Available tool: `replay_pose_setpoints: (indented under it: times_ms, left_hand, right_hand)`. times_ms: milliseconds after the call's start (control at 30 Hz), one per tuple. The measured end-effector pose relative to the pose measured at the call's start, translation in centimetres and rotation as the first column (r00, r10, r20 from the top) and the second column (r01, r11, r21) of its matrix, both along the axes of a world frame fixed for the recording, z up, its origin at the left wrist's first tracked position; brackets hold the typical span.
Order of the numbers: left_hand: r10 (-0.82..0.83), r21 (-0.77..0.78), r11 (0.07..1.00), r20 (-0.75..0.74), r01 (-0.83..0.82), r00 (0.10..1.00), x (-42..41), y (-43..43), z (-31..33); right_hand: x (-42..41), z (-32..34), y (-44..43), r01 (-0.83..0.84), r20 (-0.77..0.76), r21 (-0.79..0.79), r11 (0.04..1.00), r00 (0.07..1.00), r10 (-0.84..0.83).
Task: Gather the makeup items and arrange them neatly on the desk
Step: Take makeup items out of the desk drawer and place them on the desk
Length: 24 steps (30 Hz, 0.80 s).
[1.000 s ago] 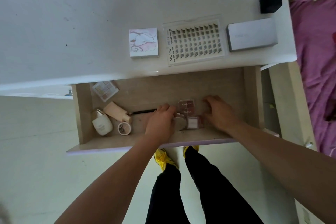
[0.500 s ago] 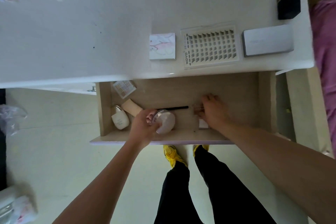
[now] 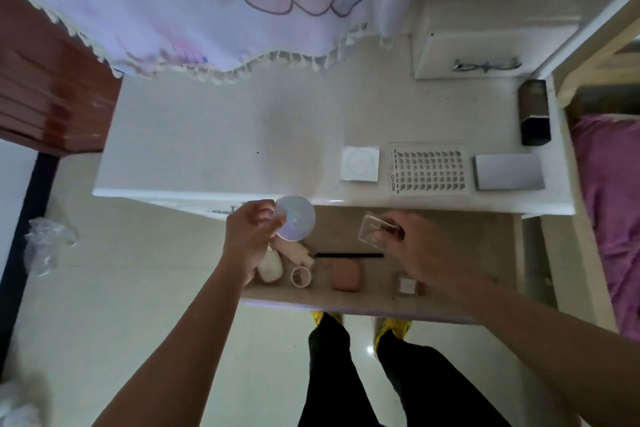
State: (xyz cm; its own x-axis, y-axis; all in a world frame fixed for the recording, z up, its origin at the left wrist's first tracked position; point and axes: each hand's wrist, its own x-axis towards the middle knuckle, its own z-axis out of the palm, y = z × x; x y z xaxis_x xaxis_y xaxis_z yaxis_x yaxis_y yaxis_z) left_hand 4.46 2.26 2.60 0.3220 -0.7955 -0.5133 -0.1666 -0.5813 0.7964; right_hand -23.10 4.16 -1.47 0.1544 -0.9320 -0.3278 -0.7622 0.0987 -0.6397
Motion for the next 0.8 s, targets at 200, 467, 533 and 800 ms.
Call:
replay_pose_setpoints:
  times_ms: [200,467,533,800]
  left_hand:
    - [-0.061,0.029,0.998,0.020,0.061,0.998,2.7,-5.4,0.1]
    - [-0.254,0.098,0.963,0.003,0.252,0.967,4.9,-10.0,-1.7]
    - [-0.305,0.129,0.946,0.029,0.299,0.952,5.3,-11.0,-2.2]
    - [-0.458,0.087,0.888,0.260,0.452,0.850,5.1,-12.8,-3.1]
  right_hand:
    - [6.0,3.3,-7.7,-0.019,-0.037,0.003,1.000,0.999,0.020]
    - [10.6,2.4,-13.7,-0.026,-0.264,0.169,0.985,0.962,0.071]
    - [11.0,2.3,-14.4,-0.021,-0.315,0.162,0.987,0.946,0.072]
    - [11.7,2.0,-15.4,-0.103,-0.401,0.128,0.986,0.904,0.147]
